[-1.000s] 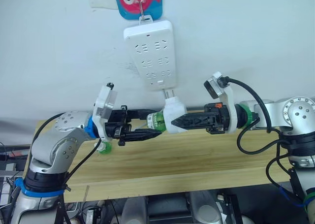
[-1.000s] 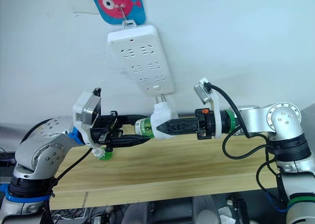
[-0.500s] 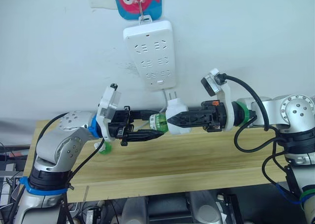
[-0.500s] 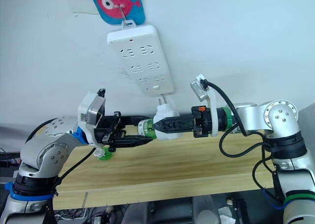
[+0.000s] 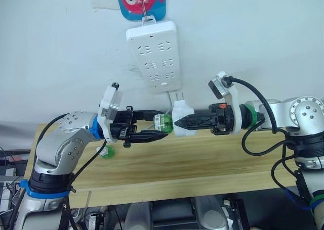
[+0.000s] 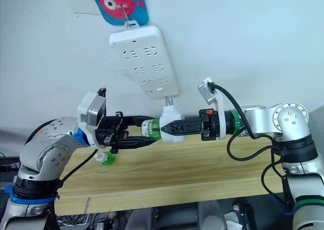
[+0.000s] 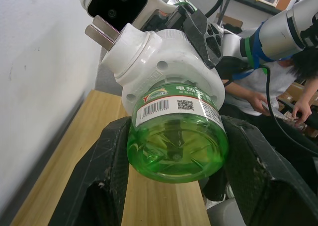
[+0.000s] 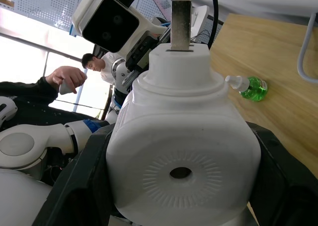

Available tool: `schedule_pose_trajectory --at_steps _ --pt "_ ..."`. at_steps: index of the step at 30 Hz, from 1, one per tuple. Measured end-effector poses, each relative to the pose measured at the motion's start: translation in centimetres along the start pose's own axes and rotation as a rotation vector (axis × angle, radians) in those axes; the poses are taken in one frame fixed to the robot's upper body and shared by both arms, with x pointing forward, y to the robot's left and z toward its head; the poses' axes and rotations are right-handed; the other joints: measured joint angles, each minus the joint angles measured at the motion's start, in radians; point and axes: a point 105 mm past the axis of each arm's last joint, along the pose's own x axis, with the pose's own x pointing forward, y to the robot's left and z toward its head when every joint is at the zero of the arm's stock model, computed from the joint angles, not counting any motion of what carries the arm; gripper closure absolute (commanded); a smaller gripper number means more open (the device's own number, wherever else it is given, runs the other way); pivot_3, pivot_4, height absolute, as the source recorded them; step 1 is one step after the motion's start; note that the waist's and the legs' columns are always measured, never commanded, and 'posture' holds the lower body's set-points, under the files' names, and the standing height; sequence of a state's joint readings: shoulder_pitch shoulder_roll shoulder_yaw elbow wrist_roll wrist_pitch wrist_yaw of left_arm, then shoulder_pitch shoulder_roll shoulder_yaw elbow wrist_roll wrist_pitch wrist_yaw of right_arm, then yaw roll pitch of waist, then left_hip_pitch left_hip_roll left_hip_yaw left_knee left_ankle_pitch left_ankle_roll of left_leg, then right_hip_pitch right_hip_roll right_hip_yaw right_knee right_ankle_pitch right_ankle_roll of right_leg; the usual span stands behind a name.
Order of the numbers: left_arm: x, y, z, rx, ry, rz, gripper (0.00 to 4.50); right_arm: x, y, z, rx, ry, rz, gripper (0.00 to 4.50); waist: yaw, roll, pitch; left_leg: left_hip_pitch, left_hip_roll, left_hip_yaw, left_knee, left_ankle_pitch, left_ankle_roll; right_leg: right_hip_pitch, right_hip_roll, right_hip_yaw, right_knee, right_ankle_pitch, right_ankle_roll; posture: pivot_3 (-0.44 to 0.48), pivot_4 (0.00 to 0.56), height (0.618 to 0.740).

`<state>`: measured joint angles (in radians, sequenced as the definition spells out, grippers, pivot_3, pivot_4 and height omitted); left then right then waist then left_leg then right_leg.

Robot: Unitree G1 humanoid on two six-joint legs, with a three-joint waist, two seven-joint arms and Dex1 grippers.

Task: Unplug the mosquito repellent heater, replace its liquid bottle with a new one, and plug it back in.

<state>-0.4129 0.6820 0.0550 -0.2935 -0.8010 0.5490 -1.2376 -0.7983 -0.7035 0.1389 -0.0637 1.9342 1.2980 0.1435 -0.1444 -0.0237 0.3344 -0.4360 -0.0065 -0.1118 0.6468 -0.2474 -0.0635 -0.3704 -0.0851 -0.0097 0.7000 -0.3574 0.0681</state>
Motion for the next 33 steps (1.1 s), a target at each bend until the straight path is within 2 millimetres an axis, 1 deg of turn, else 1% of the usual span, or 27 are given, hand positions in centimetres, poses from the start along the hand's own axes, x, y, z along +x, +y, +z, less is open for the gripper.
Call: schedule_pose_trajectory --at_steps 13,18,26,28,33 --pt "0.03 0.06 -0.04 -0.001 0.026 0.016 2.15 -0.03 -0.02 -0.05 0.000 0.003 -0.002 1.51 0.000 0.000 0.000 0.000 0.000 0.000 0.000 0.000 0.000 0.000 0.000 0.000 0.000 0.000 0.000 -0.222 0.317 0.740" --pt "0.04 -0.24 0.32 -0.053 0.062 0.004 2.15 0.00 0.04 -0.14 0.002 0.009 0.005 1.51 0.000 0.000 0.000 0.000 0.000 0.000 0.000 0.000 0.000 0.000 0.000 0.000 0.000 0.000 0.000 -0.222 0.315 0.740" --pt "-0.09 -0.29 0.32 -0.023 0.088 -0.015 2.15 0.12 0.15 -0.30 -0.004 0.018 0.007 1.51 0.000 0.000 0.000 0.000 0.000 0.000 0.000 0.000 0.000 0.000 0.000 0.000 0.000 0.000 0.000 -0.218 0.313 0.740" --pt "-0.11 -0.36 0.24 -0.051 0.089 -0.019 2.15 0.17 0.11 -0.37 -0.002 0.021 0.007 1.51 0.000 0.000 0.000 0.000 0.000 0.000 0.000 0.000 0.000 0.000 0.000 0.000 0.000 0.000 0.000 -0.218 0.312 0.740" --pt "0.03 -0.30 0.29 -0.225 0.072 -0.016 2.15 0.03 0.19 -0.40 -0.007 0.023 0.005 1.51 0.000 0.000 0.000 0.000 0.000 0.000 0.001 0.000 0.000 0.000 0.000 0.000 0.001 0.000 0.000 -0.215 0.312 0.740"
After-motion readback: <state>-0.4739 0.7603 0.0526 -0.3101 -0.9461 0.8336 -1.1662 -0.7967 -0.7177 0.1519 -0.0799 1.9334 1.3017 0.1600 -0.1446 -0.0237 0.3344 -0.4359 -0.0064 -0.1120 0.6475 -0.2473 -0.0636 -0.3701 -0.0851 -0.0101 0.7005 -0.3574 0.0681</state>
